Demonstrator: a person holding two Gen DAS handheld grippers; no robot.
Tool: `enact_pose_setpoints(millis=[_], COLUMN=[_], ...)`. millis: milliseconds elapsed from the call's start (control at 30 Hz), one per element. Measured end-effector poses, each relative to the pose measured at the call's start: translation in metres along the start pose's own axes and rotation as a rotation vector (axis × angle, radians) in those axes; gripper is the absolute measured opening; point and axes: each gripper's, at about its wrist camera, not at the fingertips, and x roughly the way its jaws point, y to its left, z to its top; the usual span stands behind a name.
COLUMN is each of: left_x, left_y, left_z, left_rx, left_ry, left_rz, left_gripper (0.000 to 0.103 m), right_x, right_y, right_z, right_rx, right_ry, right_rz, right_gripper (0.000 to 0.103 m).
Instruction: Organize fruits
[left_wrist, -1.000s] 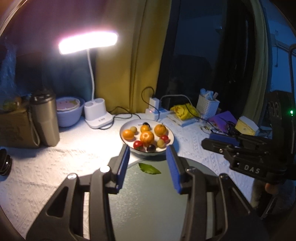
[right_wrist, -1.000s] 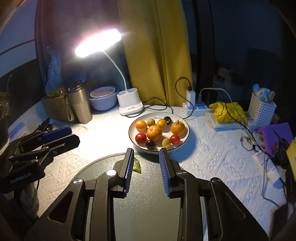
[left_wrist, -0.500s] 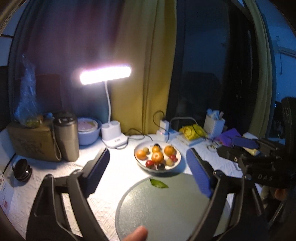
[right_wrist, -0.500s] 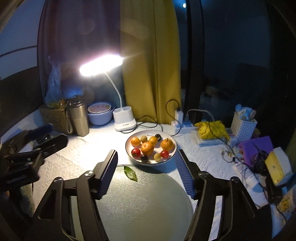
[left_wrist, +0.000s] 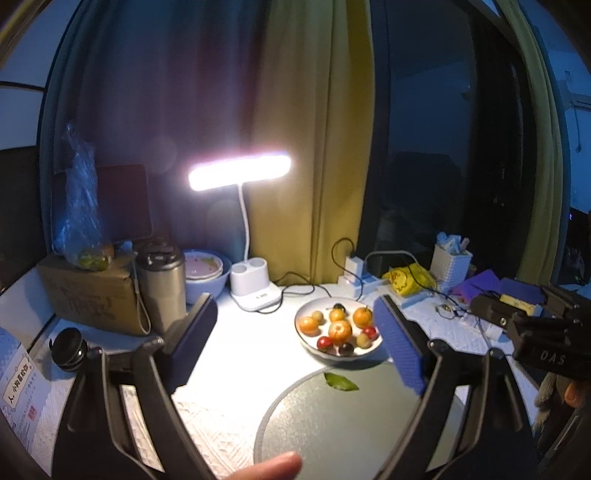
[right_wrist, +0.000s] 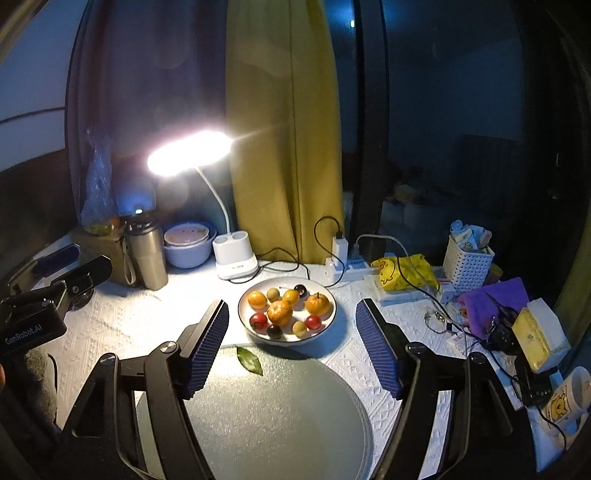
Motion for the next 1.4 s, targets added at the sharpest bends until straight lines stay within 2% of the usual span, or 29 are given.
enact_pose_setpoints(millis=[500,1400], left_x=[0.001,0.018], left_y=[-0.007,-0.013], left_z=[0.009,0.012], left_rx=[0.007,0.008], left_ry=[-0.038,-0.028], left_rz=[-0.032,-0.059], left_gripper=[0.087,0.087], right_x=[-0.002,0.010], right_y=[-0.013,-0.016], right_z=[0.009,0.014], right_rx=[0.004,-0.001], right_ry=[-0.046,-0.027], right_rz=[-0.031,-0.049], right_gripper=[0.074,0.074])
